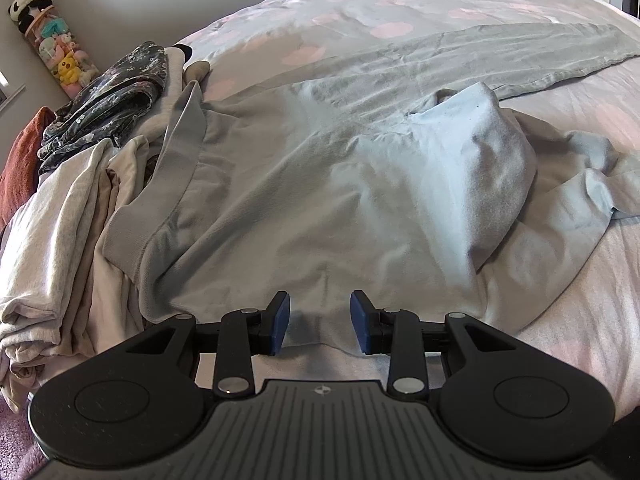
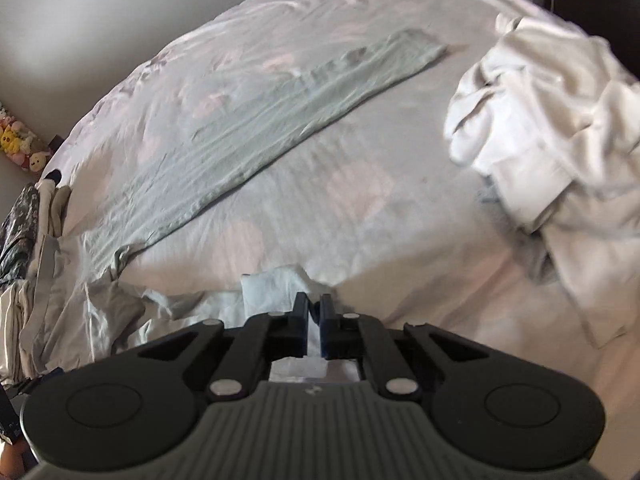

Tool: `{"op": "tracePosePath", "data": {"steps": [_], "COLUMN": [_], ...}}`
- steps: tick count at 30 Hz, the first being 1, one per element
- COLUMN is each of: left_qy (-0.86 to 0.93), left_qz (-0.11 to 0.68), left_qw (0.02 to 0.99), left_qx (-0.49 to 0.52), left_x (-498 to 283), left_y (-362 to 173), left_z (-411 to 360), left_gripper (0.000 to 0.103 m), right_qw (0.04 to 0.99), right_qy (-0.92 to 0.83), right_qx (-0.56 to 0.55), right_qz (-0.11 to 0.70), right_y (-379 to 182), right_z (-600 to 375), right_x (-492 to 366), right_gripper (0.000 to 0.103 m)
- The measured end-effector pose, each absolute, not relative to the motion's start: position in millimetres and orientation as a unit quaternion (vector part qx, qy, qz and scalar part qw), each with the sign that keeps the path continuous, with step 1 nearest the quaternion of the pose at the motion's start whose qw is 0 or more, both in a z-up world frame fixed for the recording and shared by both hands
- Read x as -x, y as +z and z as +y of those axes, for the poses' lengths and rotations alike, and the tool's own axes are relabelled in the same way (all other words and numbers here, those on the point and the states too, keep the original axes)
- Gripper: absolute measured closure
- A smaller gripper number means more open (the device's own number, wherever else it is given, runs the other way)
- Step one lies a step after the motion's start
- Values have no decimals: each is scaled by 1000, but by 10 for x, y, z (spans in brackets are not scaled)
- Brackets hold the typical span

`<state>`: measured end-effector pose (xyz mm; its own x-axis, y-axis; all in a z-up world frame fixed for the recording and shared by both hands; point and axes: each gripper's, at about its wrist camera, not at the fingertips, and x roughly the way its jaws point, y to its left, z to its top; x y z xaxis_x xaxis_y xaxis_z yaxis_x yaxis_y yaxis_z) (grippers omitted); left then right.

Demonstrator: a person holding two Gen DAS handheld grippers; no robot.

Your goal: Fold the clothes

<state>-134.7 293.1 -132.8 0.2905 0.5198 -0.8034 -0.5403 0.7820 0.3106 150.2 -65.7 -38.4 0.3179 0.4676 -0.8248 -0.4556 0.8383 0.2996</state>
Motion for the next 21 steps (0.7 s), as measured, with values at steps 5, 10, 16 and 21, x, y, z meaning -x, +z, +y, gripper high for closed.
{"op": "tracePosePath", "data": {"steps": [5, 10, 16, 21], "left_qy": [327, 322, 314, 310], "left_qz": [493, 497, 508, 517], "left_qw": [806, 806, 802, 797], "left_qx": [2, -10, -24, -29], "left_x": [1298, 1239, 1159, 1107], "left_y": [-1282, -1260, -1284, -1303], "left_z": [2889, 2838, 2787, 2772], "left_gripper": [72, 72, 72, 72], "right_qw": [849, 857, 855, 852], "right_qy": [222, 183, 160, 137], "right_qx": [4, 6, 14, 45], "right_qz": [479, 481, 492, 503], "right_y": [-96, -165, -408, -661], "right_z": [-1157, -1436, -1526, -1502], "right_x": [-1919, -2255, -2525, -2719], "right_gripper": [98, 98, 98, 98]}}
